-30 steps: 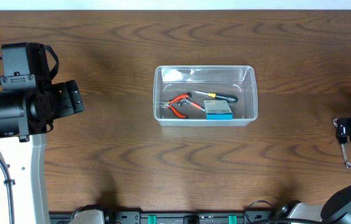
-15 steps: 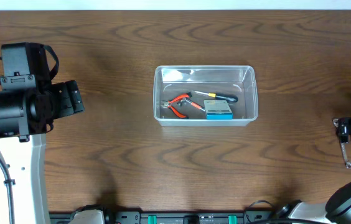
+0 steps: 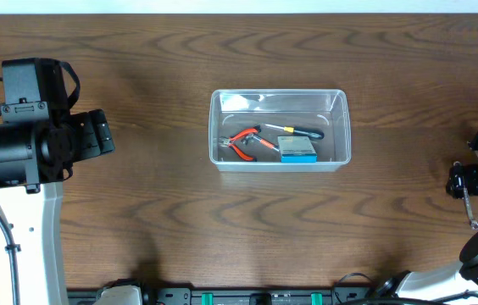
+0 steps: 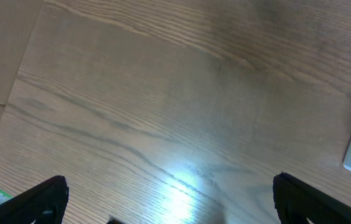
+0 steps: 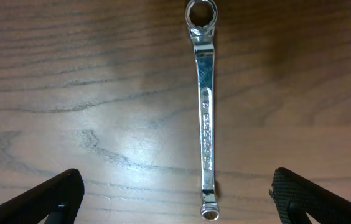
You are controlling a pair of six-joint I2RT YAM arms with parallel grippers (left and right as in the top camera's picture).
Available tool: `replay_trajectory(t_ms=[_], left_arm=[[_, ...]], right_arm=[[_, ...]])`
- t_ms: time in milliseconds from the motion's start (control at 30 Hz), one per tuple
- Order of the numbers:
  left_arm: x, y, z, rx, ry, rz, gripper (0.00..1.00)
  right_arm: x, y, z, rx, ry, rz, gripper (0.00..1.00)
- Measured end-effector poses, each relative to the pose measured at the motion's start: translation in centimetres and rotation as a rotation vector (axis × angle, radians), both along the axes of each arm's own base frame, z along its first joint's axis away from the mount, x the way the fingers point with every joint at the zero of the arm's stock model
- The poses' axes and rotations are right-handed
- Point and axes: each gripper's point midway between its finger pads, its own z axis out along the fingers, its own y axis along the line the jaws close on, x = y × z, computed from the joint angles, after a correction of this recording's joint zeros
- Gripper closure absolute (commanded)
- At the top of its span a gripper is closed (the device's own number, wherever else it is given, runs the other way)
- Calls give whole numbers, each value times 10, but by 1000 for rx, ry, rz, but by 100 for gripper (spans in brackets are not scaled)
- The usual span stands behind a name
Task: Pack container
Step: 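Lower the right gripper onto the wrench's ring end and close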
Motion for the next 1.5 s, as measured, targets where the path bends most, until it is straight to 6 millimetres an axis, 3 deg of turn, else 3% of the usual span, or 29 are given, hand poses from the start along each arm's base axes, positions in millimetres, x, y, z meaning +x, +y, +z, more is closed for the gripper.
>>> replay_trajectory(t_ms=[200, 500, 1500], left_arm=[[0, 0, 0, 0, 0, 0, 2], [0, 0, 0, 0, 0, 0, 2], [0, 0, 0, 0, 0, 0, 2]], right_arm=[[-1, -1, -3, 0, 13, -1, 1], [-4, 1, -34, 52, 74, 0, 1], [17, -20, -47, -20, 10, 24, 1]])
